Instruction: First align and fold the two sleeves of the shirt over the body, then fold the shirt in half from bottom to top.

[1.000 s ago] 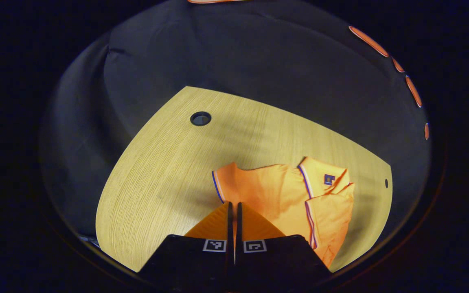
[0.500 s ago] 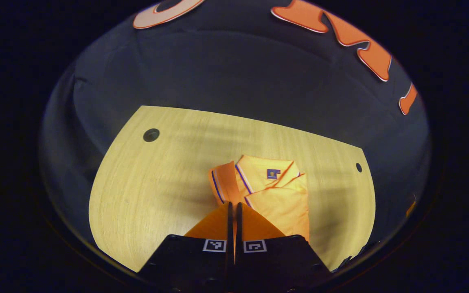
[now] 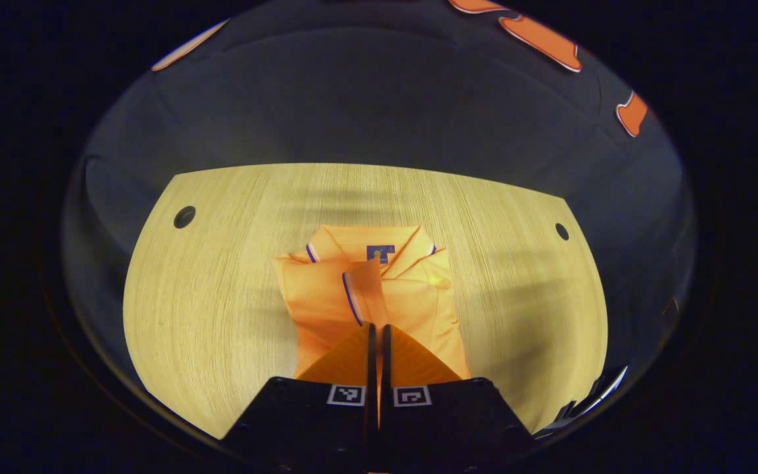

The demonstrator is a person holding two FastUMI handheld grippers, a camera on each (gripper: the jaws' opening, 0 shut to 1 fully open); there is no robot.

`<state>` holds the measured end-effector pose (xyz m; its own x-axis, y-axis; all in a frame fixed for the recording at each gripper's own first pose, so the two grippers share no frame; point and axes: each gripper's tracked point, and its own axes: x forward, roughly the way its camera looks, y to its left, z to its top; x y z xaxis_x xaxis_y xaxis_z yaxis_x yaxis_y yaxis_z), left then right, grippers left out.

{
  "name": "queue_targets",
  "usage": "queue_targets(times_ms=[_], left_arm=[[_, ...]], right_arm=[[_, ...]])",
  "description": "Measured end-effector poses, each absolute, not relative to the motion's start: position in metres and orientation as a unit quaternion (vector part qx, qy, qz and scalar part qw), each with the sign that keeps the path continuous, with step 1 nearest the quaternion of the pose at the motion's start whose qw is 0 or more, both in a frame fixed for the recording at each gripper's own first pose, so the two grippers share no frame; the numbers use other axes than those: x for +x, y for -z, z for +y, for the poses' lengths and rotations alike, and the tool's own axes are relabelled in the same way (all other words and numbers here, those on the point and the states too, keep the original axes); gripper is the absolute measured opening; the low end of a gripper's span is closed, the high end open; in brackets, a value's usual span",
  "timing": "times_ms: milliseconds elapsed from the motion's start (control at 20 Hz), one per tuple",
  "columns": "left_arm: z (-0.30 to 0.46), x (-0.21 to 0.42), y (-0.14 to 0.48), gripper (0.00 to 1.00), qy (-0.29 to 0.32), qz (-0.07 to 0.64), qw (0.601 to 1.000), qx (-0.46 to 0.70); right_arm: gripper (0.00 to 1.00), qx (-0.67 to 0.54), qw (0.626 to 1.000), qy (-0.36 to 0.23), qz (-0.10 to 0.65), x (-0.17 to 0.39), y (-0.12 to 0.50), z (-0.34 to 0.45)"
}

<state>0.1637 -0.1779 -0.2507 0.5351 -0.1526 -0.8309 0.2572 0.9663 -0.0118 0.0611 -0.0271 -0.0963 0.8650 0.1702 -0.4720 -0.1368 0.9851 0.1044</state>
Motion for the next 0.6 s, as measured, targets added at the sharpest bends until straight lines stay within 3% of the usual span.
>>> queue_targets(times_ms=[600], left_arm=[[-0.201, 0.151, 0.300, 0.08, 0.118, 0.498, 0.859, 0.018]], right_arm=[[0.99, 0.037, 0.957, -0.068, 0.278, 0.051, 0.120, -0.034]])
